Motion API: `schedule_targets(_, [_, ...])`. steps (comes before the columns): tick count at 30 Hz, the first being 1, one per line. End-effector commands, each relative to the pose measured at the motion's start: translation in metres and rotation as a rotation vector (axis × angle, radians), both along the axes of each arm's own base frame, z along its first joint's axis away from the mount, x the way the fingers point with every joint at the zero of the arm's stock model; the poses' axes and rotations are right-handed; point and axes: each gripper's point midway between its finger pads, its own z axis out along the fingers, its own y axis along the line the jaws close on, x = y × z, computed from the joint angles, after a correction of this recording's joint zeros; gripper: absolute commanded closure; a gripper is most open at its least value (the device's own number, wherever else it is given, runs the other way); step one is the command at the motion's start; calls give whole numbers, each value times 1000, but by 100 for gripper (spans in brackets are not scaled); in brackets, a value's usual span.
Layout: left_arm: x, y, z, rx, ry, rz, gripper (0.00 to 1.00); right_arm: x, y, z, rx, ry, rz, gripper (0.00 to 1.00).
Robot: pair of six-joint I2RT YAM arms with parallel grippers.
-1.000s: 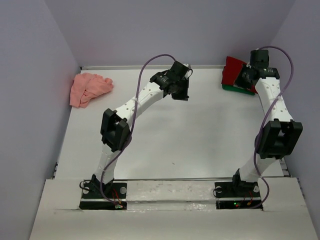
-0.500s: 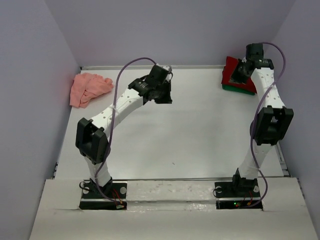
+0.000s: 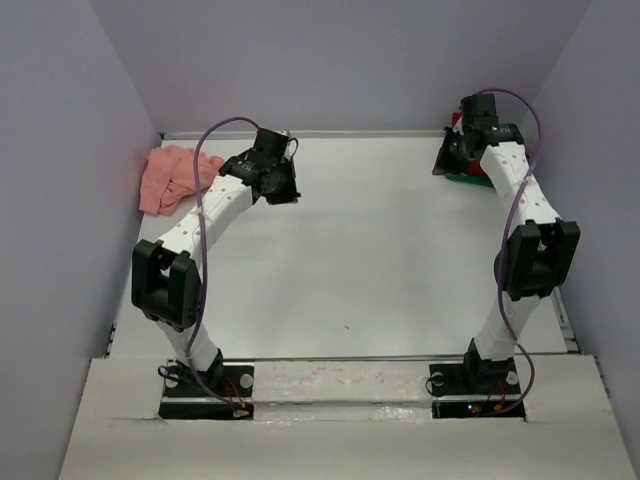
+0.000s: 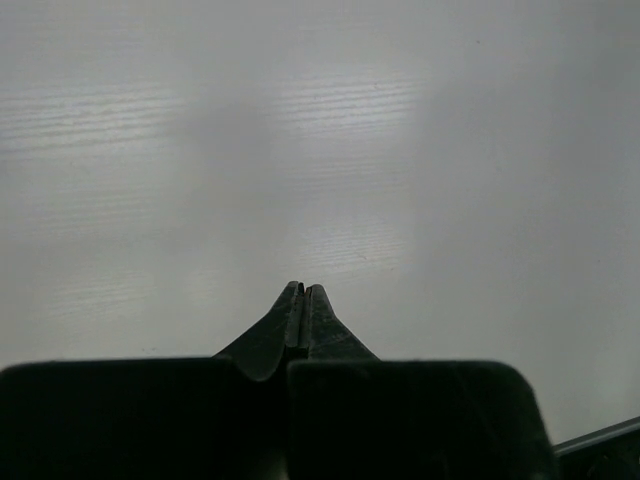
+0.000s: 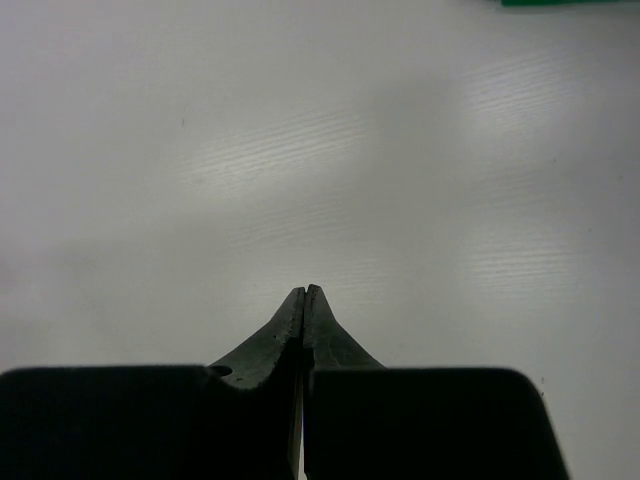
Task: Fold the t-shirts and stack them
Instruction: Smooth out wrinkles on the folded tshirt
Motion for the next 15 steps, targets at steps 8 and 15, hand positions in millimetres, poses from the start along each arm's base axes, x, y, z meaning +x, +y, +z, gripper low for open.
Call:
schedule_targets(8, [-27, -8, 36, -93, -79, -77, 100, 108, -19, -14, -73, -108, 16, 100])
schedule_targets(15, [-32, -14, -3, -84, -12, -122, 100, 145, -56, -36, -312, -146, 11, 100])
